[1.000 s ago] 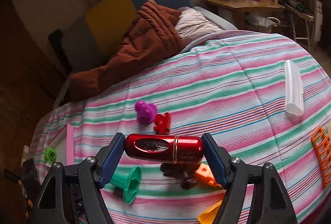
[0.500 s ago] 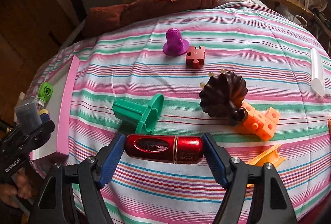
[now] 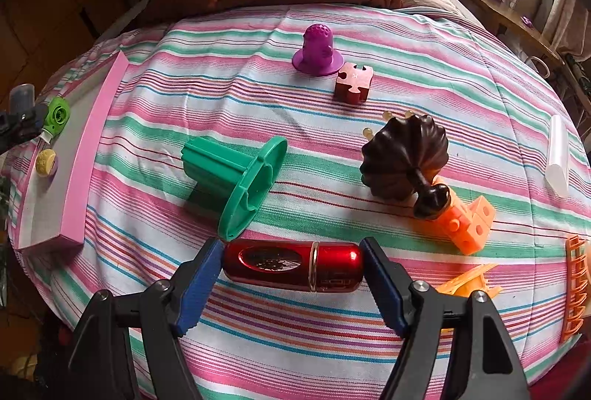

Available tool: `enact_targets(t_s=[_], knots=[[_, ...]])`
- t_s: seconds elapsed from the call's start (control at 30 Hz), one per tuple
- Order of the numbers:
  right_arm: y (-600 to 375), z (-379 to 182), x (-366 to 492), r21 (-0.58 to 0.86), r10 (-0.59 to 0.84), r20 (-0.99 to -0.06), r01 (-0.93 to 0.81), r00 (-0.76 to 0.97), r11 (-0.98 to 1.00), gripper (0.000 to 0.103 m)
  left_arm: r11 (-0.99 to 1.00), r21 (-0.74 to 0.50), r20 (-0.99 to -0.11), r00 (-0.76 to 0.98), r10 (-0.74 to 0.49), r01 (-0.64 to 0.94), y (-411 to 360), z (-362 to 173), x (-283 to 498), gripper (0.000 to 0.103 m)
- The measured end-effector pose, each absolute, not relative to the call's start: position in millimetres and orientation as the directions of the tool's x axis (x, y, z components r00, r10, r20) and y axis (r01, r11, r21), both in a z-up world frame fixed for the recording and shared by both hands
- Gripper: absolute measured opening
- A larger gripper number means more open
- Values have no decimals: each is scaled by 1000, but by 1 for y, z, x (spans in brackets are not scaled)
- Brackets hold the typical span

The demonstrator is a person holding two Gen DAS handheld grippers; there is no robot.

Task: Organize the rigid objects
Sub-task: 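Lower the black cylinder into the tray and open the left gripper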

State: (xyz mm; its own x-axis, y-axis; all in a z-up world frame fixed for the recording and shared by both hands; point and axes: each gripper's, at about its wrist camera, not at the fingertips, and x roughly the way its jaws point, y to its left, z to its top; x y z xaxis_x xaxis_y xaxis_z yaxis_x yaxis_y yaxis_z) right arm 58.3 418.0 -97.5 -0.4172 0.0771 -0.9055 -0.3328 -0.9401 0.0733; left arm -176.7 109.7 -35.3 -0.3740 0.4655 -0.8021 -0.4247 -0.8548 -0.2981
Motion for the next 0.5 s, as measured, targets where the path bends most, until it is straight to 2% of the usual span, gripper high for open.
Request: enact_targets(t_s=[0.33,0.4,0.43,0.5], knots=[[415,-96,56,57,89,-904,-326,-418,-944,76,-916,-248,-879,-325,350,-316,111,-75,-239,45],[414,-94,59,58,91,-903,-328,-420,-943,76,-916,-241,-876,-334,348,-321,113,-73,-239,51],[415,-94,59,56,93,-903,-330,-419,-942,76,-917,-242,-874,-340,348,-317,112,-71,-239,58],[415,-95,58,56,95,-904,-335,-416,-941,76,-914,-260,-865,-346,364,-311,109,-65,-238,59]])
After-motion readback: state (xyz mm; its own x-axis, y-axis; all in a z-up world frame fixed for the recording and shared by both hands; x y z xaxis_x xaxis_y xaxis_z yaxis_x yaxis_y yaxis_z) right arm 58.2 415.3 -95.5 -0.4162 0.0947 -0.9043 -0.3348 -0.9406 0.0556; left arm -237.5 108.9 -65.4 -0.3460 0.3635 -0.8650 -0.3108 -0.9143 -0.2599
